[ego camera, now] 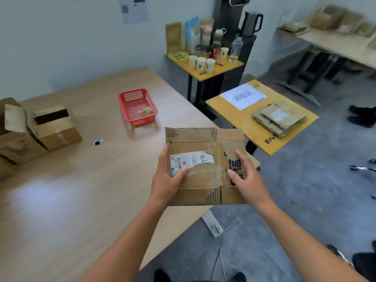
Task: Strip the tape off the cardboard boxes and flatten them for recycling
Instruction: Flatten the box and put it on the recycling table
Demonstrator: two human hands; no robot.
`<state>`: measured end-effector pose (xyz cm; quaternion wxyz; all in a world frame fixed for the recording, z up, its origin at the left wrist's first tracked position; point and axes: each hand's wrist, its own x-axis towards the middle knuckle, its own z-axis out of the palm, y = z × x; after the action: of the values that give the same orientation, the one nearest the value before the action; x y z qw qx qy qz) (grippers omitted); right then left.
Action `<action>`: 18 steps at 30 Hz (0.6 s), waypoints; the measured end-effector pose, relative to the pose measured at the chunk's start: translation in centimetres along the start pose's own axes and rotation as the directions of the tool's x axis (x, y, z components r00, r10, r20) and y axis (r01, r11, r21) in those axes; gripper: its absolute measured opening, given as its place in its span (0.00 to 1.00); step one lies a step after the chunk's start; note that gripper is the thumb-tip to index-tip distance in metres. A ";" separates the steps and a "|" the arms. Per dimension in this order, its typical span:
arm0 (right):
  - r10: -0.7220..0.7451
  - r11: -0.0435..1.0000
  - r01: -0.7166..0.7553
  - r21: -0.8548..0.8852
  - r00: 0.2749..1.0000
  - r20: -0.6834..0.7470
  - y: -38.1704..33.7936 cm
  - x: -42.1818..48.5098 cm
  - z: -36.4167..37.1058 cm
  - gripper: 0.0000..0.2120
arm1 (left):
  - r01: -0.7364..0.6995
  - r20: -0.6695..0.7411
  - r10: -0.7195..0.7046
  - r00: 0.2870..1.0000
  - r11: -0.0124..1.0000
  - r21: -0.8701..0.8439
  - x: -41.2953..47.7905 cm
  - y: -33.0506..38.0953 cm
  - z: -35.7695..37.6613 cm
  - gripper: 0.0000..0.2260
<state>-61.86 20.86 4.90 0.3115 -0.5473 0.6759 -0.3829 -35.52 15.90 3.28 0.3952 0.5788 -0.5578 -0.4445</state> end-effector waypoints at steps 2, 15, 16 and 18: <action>0.018 1.000 -0.018 0.006 0.999 -0.043 1.7 -0.1 -3.9 0.31 | -0.040 0.053 0.039 0.998 0.999 0.017 0.4 2.3 3.9 0.37; 0.103 0.988 -0.127 -0.085 0.963 -0.249 13.7 0.8 -26.3 0.35 | -0.123 0.057 0.119 0.991 0.991 0.061 -2.6 12.0 29.6 0.35; 0.110 0.983 -0.143 -0.115 0.960 -0.256 14.3 1.3 -27.5 0.35 | -0.117 0.046 0.114 0.992 0.991 0.059 -2.7 12.5 31.2 0.36; 0.110 0.978 -0.150 -0.144 0.961 -0.254 15.4 2.2 -29.7 0.35 | -0.122 0.035 0.120 0.992 0.990 0.066 -2.6 13.4 33.8 0.35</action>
<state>-94.96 25.59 6.90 0.2047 -0.4735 0.7728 -0.3698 -71.68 18.95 6.35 0.3930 0.5501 -0.6126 -0.4095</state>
